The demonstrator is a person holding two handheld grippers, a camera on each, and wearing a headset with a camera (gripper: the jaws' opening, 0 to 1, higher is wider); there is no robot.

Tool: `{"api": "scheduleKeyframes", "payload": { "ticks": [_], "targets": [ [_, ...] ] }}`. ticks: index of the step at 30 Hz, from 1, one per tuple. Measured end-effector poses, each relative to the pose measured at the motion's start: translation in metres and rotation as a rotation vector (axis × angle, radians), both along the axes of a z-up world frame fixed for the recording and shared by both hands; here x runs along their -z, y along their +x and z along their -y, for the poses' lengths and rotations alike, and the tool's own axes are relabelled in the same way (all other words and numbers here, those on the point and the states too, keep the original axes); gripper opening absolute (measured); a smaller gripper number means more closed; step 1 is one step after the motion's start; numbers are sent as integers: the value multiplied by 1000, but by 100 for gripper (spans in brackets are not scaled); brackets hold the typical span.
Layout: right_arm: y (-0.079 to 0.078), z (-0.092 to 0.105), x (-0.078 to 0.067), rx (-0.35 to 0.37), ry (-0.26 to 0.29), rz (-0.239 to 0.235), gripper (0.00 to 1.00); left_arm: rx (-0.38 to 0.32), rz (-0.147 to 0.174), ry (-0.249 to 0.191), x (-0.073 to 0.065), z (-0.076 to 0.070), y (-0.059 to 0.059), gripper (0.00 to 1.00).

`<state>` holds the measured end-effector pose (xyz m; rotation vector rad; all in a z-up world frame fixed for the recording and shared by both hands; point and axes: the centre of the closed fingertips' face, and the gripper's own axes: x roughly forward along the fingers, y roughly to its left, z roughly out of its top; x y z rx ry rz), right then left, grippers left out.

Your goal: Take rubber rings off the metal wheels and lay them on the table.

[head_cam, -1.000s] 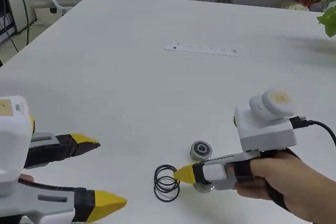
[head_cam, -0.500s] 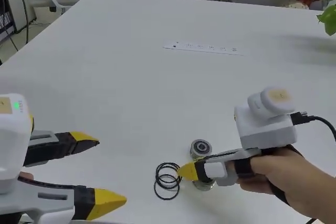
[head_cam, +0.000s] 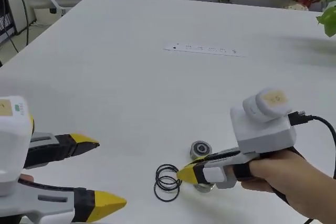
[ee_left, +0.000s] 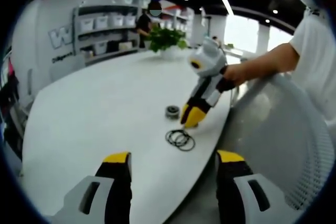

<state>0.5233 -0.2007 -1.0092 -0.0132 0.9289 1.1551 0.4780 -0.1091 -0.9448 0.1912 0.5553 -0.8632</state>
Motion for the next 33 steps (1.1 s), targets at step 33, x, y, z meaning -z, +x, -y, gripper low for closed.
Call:
{"api": "scheduleKeyframes", "payload": {
  "ticks": [33],
  "targets": [
    [-16,-14,-52,-183,30,223,45,17,-6,-1,1,2,-2,67]
  ]
}}
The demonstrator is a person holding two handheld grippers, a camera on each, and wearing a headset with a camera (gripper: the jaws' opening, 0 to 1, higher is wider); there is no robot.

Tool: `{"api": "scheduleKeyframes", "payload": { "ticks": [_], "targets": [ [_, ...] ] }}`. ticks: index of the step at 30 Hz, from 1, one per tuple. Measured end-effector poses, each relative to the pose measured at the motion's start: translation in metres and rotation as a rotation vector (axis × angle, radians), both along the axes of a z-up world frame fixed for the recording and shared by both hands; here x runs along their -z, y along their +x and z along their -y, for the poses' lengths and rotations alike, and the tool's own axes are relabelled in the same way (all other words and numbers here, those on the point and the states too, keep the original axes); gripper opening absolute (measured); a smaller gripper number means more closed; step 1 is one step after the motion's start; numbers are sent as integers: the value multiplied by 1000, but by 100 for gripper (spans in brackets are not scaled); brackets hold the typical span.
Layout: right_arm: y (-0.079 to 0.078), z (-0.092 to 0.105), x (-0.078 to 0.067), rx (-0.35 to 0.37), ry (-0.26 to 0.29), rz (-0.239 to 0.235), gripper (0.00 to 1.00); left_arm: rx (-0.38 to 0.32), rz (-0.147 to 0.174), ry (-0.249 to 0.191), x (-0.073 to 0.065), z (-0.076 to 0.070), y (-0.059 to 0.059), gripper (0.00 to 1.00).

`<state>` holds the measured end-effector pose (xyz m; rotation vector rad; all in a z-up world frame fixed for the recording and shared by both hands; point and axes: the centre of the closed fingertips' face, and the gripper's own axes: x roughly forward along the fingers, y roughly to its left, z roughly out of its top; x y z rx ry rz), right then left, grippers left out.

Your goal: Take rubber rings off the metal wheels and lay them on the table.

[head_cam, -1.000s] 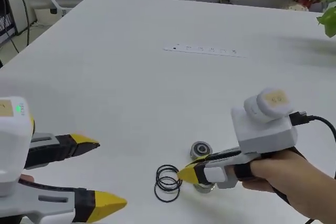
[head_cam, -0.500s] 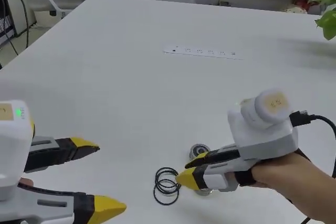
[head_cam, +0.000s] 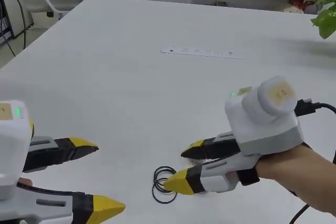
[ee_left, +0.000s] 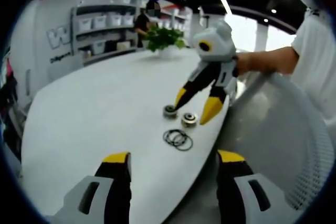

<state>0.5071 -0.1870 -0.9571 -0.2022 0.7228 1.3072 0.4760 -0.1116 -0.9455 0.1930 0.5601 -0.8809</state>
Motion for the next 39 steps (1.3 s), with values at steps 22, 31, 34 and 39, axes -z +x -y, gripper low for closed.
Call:
{"api": "scheduleKeyframes", "payload": {
  "ticks": [22,31,34,39],
  "targets": [
    [14,60,-86,152,174,207,82,-63,83,-86,-37,-7,11,86],
    [29,110,-92,343,277,238,94,-178,120,-120,-54,-39,15,100],
    [28,125,-87,388,287,225,97,-206,108,-118,-49,-49,14,100],
    [21,146,-72,436,254,201,99,-244,90,-79,-36,-65,11,100]
  ]
}}
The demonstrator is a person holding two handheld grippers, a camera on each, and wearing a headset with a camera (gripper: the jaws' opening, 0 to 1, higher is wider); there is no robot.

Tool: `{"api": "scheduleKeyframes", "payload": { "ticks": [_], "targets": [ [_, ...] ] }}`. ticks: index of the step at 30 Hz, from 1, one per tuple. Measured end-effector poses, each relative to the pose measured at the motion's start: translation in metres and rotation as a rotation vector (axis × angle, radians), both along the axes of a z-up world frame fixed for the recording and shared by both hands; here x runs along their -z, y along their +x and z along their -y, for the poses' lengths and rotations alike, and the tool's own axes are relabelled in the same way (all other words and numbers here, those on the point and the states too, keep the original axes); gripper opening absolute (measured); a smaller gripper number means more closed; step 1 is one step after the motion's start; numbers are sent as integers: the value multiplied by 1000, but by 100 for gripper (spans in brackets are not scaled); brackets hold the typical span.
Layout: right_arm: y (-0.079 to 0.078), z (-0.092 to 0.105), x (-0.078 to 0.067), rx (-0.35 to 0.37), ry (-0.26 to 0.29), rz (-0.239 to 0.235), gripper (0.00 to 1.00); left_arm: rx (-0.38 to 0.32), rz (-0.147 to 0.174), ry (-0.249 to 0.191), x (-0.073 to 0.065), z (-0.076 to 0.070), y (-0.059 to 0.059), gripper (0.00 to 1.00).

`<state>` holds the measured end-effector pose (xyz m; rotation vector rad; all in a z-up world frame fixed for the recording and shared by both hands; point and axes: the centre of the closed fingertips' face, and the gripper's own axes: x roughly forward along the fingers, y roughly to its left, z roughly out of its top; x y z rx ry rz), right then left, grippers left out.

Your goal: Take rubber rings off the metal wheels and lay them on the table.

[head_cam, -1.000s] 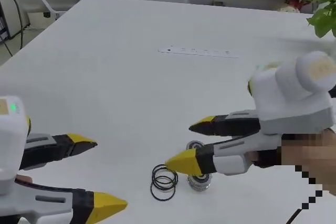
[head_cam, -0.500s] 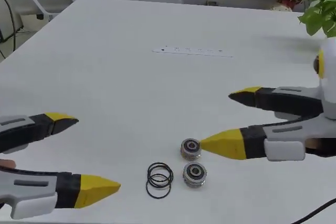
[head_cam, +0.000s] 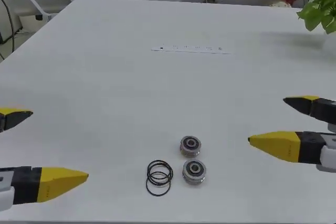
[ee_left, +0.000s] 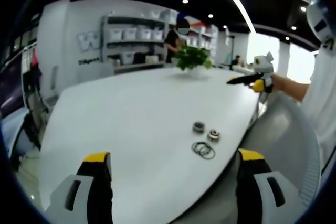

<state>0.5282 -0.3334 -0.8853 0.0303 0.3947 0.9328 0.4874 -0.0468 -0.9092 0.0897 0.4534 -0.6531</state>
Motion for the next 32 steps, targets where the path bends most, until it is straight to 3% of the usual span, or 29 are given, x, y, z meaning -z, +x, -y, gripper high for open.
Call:
{"api": "scheduleKeyframes", "payload": {
  "ticks": [4,13,15,22,26,32],
  "targets": [
    [-5,11,12,24,-4,-47,99,-9,-23,26,10,-4,-4,100],
    [-20,17,39,15,-62,-125,99,-19,-60,39,20,-3,-9,96],
    [-24,17,46,8,-84,-143,99,-25,-56,33,19,-3,-9,95],
    [-35,17,60,-19,-143,-181,99,-39,-72,38,21,-3,-12,94],
    [-41,18,68,-46,-206,-189,99,-32,-80,58,22,1,-14,94],
    [-47,18,72,-65,-226,-200,99,-21,-79,79,22,5,-17,92]
  ]
}}
